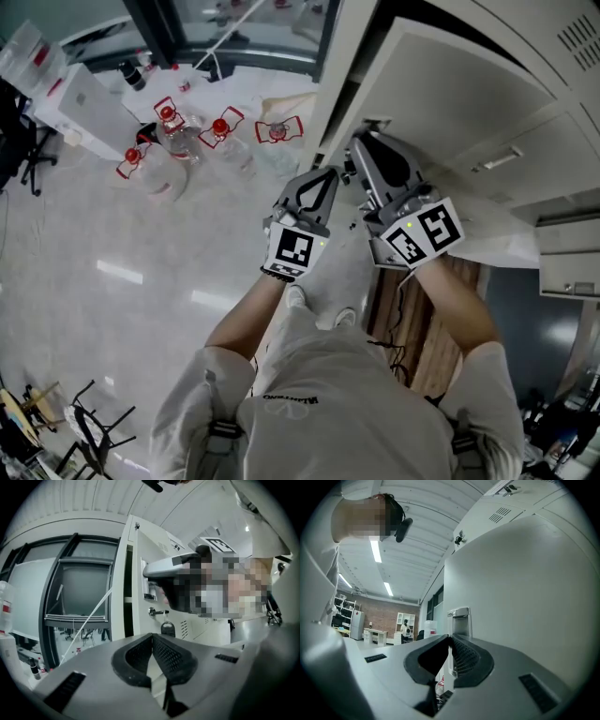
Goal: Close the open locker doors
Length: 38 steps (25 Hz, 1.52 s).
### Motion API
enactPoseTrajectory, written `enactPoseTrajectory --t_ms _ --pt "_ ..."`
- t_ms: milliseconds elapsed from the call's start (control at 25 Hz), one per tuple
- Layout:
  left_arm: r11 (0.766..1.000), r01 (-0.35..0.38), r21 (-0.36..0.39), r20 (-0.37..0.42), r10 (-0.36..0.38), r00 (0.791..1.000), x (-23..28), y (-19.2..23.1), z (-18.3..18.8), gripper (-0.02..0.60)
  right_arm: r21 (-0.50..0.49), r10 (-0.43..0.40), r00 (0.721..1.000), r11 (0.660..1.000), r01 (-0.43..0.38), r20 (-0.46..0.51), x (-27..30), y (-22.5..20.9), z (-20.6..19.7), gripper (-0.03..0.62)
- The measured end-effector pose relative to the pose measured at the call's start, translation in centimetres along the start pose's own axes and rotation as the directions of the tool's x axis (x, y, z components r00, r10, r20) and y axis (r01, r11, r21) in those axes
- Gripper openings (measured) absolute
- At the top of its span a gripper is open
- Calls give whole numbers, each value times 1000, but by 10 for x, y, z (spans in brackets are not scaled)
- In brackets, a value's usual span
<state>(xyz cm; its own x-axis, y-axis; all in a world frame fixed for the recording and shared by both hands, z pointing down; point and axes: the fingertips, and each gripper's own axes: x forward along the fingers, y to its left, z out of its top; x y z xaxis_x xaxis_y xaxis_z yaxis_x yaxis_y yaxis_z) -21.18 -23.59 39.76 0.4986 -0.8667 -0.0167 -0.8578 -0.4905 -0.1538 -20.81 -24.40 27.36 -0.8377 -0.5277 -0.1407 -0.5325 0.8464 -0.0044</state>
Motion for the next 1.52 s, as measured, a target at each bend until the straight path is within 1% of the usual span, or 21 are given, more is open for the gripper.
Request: enactPoseTrajectory --t_ms 120,480,720,960,1000,1120,1200,1280,1400,1480,1520 --pt "1000 -14 0 -8 14 1000 18 11 -8 5 -7 -41 999 999 41 10 9 -9 -2 33" --pt "999 -32 16 18 31 999 54 40 -12 5 -27 -174 984 984 175 28 39 -40 -4 28" --pt "998 -56 17 8 56 998 68 47 -15 3 -35 -225 973 973 227 41 46 -54 -6 25" --pt "997 -76 15 6 76 997 69 48 -16 3 -30 -274 960 961 276 54 42 -55 -7 21" --pt "997 -77 21 6 77 997 69 48 -15 3 -28 -282 958 958 284 55 37 -53 -9 11" --pt "995 -86 44 14 86 996 67 50 -14 3 -48 -276 961 960 277 34 3 -38 -20 11" --pt "994 -94 60 20 93 995 64 51 -13 3 -55 -280 960 958 280 6 -30 -30 -30 11" --pt "992 -102 73 0 102 995 56 46 -18 5 -49 -307 952 951 306 -18 -70 -32 -38 11" --pt "991 -114 63 -57 118 991 40 20 -34 5 -33 -376 926 926 375 -39 -136 -55 -42 11" --pt "994 -97 46 -92 101 991 36 -14 -42 5 -16 -437 898 899 437 -47 -182 -77 -44 11" --pt "996 -79 34 -102 82 991 38 -36 -42 5 -11 -467 883 884 467 -46 -205 -88 -42 11"
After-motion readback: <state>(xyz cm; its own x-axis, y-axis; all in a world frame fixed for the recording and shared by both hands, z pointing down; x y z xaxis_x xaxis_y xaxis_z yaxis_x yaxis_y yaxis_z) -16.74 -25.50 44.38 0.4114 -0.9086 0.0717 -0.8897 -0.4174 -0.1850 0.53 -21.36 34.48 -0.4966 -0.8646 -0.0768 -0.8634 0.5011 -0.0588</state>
